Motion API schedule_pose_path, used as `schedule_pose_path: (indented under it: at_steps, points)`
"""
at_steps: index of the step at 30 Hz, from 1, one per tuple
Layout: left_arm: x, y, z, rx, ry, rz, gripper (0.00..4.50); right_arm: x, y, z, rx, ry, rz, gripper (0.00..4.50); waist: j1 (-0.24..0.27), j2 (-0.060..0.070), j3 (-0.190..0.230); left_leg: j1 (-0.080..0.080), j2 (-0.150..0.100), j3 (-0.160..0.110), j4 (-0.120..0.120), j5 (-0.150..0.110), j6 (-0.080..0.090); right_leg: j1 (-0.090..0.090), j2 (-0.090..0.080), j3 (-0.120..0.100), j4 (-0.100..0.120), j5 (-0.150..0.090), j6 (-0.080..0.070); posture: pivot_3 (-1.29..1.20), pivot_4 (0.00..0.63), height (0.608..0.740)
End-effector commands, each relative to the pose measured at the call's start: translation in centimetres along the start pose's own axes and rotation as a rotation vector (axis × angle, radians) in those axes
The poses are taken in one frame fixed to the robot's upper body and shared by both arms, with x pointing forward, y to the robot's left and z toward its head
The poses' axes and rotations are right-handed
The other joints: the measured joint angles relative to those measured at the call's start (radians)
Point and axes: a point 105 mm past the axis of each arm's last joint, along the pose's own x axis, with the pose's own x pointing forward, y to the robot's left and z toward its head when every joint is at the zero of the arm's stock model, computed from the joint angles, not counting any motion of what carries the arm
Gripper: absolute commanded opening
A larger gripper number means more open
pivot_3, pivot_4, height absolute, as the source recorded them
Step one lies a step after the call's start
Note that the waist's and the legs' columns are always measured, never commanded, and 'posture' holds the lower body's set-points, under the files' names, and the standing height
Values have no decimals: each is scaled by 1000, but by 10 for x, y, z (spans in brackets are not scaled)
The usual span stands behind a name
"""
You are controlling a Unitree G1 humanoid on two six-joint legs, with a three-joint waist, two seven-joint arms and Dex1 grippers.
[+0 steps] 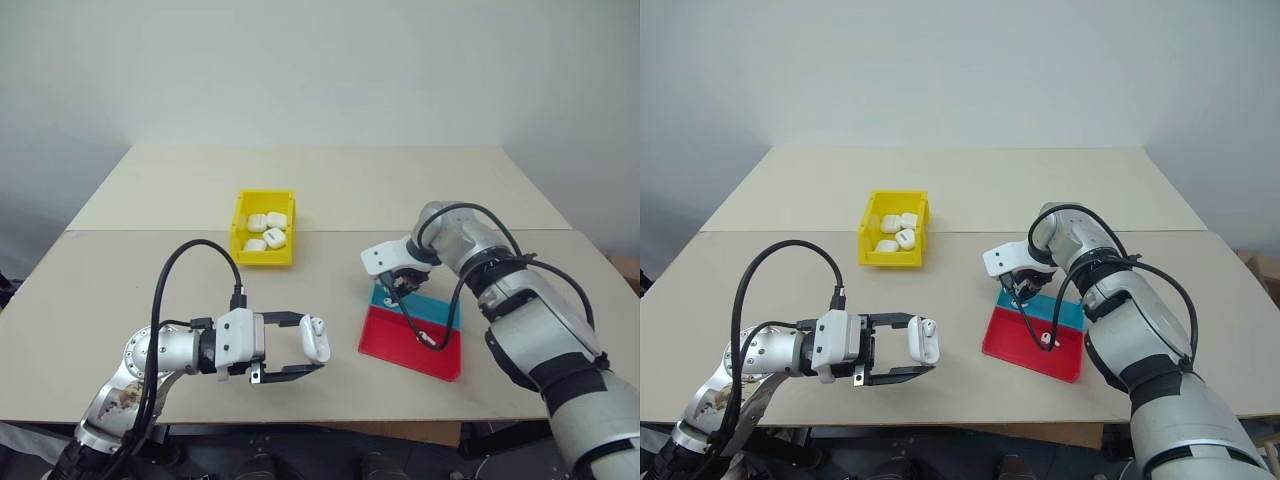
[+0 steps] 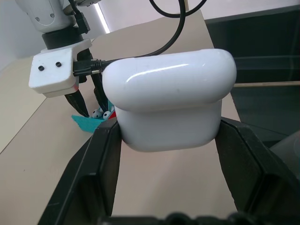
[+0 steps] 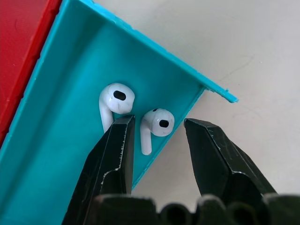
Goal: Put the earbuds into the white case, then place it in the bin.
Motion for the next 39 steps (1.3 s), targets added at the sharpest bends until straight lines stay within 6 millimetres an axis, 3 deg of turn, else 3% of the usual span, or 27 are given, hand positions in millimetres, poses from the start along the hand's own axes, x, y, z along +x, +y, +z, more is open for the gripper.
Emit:
schedule_pose_path:
  at_steps: [1, 13, 15, 33, 35, 39]
  points:
    - [1, -1, 9, 45, -22, -1, 2743, -3, -4, -3, 28, 14, -28, 2108, 0, 0, 0, 0, 0, 0, 0, 0, 0, 0, 0, 0, 0, 0, 0, 0, 150, 740]
    - [1, -1, 8, 53, -18, -7, 2743, -4, -4, -4, 32, 9, -25, 2108, 0, 0, 0, 1, 0, 0, 0, 0, 0, 1, 0, 0, 0, 0, 0, 0, 150, 740]
    - [1, -1, 7, 53, -16, -8, 2743, -4, -4, -4, 30, 12, -28, 1729, 0, 0, 0, 1, 0, 0, 0, 0, 0, 1, 0, 0, 0, 0, 0, 0, 150, 740]
    - [1, -2, 6, 55, -14, -8, 2743, -2, -3, -3, 7, 6, -34, 1729, 0, 0, 0, 1, 0, 0, 0, 0, 0, 1, 0, 0, 0, 0, 0, 0, 150, 740]
    - [1, -2, 6, 55, -10, -9, 2743, -2, -3, -3, 4, 1, -37, 1368, -1, 0, 0, 1, 0, 0, 0, 0, 0, 1, 0, 0, 0, 0, 0, 0, 150, 740]
    - [0, -2, 5, 55, -8, -10, 2743, -2, -3, -2, -9, -4, -35, 1368, -1, 0, 0, 1, 0, 0, 0, 0, 0, 1, 0, 0, 0, 0, 0, 0, 150, 740]
